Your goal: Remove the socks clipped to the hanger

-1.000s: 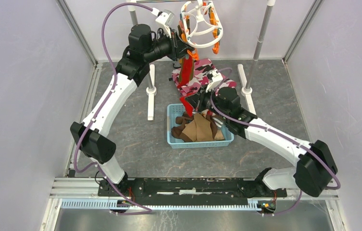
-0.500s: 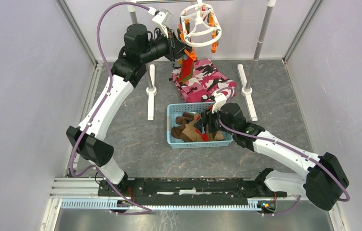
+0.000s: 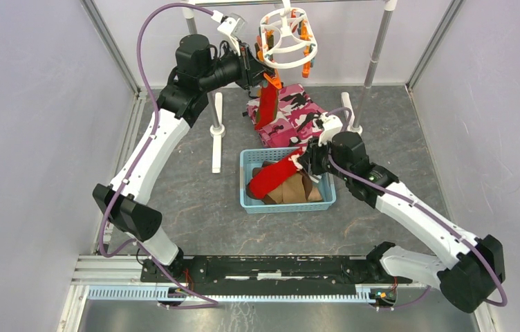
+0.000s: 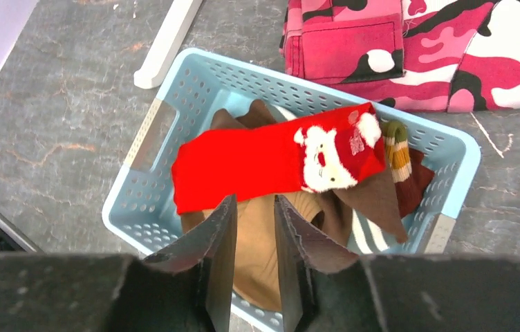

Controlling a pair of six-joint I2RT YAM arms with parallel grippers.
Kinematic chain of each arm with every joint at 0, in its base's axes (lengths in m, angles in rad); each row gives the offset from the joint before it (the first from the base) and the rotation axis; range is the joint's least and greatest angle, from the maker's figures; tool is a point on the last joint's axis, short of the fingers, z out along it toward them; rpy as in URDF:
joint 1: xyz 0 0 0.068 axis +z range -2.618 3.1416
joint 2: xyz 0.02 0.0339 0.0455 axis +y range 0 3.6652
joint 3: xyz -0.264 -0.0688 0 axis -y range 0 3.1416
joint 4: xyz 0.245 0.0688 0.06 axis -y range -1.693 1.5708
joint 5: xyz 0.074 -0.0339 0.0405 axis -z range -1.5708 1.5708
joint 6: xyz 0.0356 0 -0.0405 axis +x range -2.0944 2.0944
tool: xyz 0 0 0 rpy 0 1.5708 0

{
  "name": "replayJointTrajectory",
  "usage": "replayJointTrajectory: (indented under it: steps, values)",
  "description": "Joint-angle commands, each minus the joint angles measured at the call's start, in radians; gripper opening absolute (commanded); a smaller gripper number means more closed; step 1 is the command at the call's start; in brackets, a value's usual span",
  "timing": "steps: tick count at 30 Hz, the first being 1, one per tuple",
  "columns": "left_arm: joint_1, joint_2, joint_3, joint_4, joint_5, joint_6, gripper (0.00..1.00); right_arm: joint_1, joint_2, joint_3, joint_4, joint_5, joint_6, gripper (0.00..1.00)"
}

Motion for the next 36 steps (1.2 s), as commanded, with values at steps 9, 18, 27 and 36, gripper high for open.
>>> replayJointTrajectory:
  steps: [9, 18, 27, 36]
  values:
    - [0.005, -0.048, 0.006, -0.001, 0.045, 0.007, 0.1, -0.025, 0.314, -0.106, 0.447, -0.039, 0.101, 0.16]
    - [0.005, -0.044, 0.019, 0.008, 0.067, -0.015, 0.1, -0.022, 0.342, -0.228, 0.569, 0.046, 0.051, 0.36]
    - [0.005, -0.036, 0.019, 0.028, 0.085, -0.056, 0.1, 0.047, 0.246, -0.078, 0.742, 0.203, -0.152, 0.95]
    - [0.005, -0.038, 0.021, 0.024, 0.082, -0.063, 0.1, 0.086, 0.524, 0.107, 1.164, 0.349, -0.27, 0.98]
